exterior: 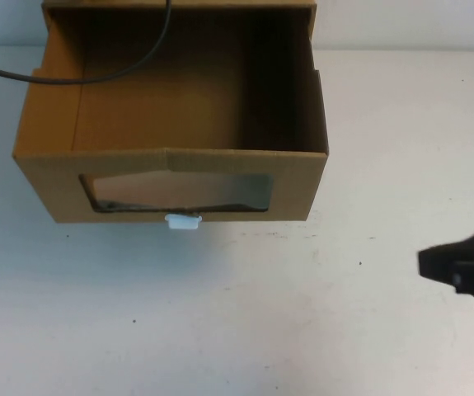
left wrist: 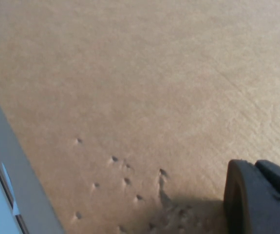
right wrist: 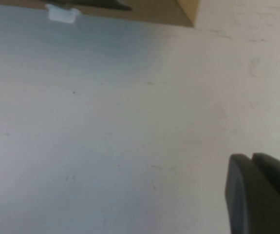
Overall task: Close the shoe box
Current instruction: Close the shoe box with your right arm
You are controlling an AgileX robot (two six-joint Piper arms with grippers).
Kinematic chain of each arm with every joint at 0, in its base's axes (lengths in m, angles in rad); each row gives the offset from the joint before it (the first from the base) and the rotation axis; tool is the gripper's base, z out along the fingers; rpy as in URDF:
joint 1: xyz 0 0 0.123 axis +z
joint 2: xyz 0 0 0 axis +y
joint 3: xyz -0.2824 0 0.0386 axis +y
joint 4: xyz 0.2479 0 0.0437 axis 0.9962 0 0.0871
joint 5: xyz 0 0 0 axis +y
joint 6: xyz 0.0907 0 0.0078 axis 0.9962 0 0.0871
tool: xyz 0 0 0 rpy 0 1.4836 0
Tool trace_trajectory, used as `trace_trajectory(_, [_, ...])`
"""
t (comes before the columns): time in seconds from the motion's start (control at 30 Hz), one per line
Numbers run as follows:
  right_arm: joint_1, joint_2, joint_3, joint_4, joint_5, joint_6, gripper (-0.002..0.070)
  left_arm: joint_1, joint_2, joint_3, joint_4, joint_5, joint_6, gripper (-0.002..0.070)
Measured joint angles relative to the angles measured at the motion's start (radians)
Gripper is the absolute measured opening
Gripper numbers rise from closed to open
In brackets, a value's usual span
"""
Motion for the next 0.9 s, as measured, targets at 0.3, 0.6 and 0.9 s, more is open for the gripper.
trace_trajectory(0.3, [0.45, 0.259, -0.193, -0.047, -0.326, 0.056, -0.0011, 0.0, 0.0, 0.0, 0.0, 0.002, -0.006, -0.0002])
trace_trajectory(0.6, [0.59, 0.468, -0.328, -0.056, -0.577, 0.083, -0.0011, 0.0, 0.0, 0.0, 0.0, 0.004, -0.008, -0.0002])
trace_trajectory(0.9, [0.583, 0.584, -0.438, -0.062, -0.601, 0.083, -0.0011, 0.0, 0.0, 0.0, 0.0, 0.004, -0.008, -0.0002])
